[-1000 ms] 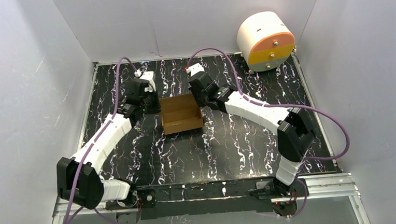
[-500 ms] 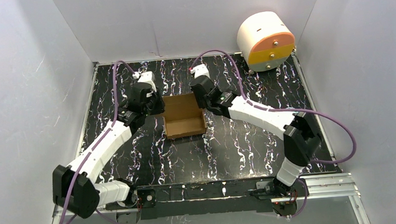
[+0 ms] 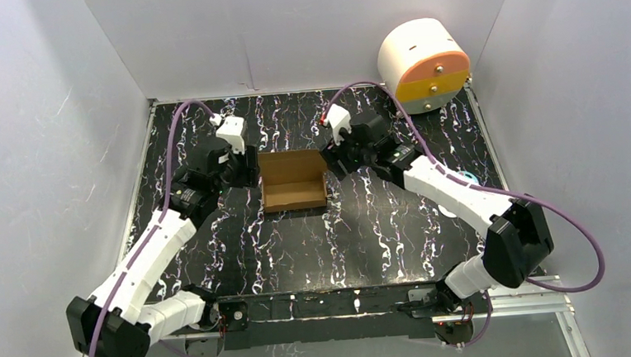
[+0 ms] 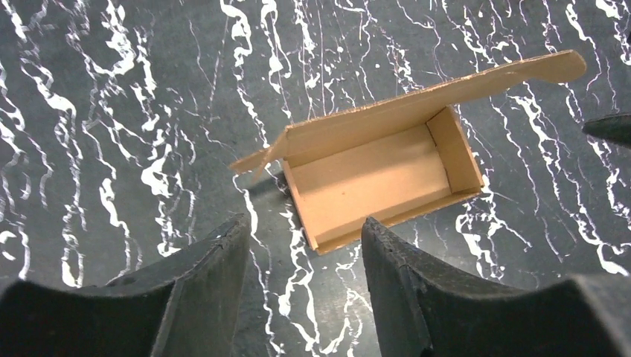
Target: Fold the paper box
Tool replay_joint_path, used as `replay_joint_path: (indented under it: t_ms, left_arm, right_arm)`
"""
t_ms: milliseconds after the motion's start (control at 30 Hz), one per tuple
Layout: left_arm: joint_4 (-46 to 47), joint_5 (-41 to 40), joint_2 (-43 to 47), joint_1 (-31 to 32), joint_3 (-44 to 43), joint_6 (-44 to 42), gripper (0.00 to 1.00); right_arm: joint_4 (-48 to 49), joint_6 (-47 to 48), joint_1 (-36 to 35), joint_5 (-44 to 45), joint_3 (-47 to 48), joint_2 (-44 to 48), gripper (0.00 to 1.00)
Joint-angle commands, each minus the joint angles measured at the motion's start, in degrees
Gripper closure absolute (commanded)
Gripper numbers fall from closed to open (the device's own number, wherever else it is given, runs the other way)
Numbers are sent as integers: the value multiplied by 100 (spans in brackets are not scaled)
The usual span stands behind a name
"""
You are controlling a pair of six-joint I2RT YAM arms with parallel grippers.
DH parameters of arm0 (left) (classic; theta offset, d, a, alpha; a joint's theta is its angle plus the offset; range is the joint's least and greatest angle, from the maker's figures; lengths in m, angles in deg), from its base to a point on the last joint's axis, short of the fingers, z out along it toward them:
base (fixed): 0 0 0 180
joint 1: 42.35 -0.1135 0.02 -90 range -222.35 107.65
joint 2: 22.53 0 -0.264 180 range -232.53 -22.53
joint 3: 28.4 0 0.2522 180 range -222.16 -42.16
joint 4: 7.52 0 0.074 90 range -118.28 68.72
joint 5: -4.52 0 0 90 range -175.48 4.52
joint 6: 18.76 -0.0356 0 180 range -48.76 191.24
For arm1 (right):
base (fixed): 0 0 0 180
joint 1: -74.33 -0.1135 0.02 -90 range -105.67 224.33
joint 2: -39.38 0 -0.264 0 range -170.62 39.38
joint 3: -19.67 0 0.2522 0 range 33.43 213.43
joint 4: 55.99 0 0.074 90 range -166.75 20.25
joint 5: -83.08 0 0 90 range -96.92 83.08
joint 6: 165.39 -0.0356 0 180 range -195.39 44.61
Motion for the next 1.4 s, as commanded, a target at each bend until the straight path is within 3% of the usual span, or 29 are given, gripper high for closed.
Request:
replay_joint_path:
  t_ms: [0, 100, 200, 300, 533, 767, 1133, 1267, 1367]
  left_arm:
    - [-215, 280, 372, -160, -46, -920, 43]
    - [-9, 613, 344, -447, 161, -1456, 40]
    - [498, 1758, 298, -1125, 505, -1663, 38]
    - [1036, 2870, 84, -1757, 706, -1799, 38]
    - [1176, 4273, -752, -2036, 380, -2490, 38]
    - [1183, 4355, -1347, -2057, 163, -3167, 39]
    - [1642, 4306, -2077, -2075, 53, -3459, 45]
    - [1678, 4424, -2207, -2075, 9, -3404, 52]
    - [1559, 4459, -2258, -2070, -75, -3251, 65]
  right_arm:
    - [474, 1073, 324, -1341, -238, 371, 20]
    - [776, 1416, 494, -1651, -474, 386, 17]
    - [1045, 1581, 851, -2419, -621, 295, 18]
    - [1298, 1751, 988, -2642, -694, 132, 18]
    - [1778, 1932, 1103, -2889, -693, -346, 24]
    - [1901, 2031, 1176, -2944, -684, -702, 29]
    - [1886, 1967, 1188, -3153, -530, -1101, 43]
    - [1884, 1959, 1192, -3168, -528, -1151, 51]
    - [1849, 1869, 1188, -3203, -493, -1174, 61]
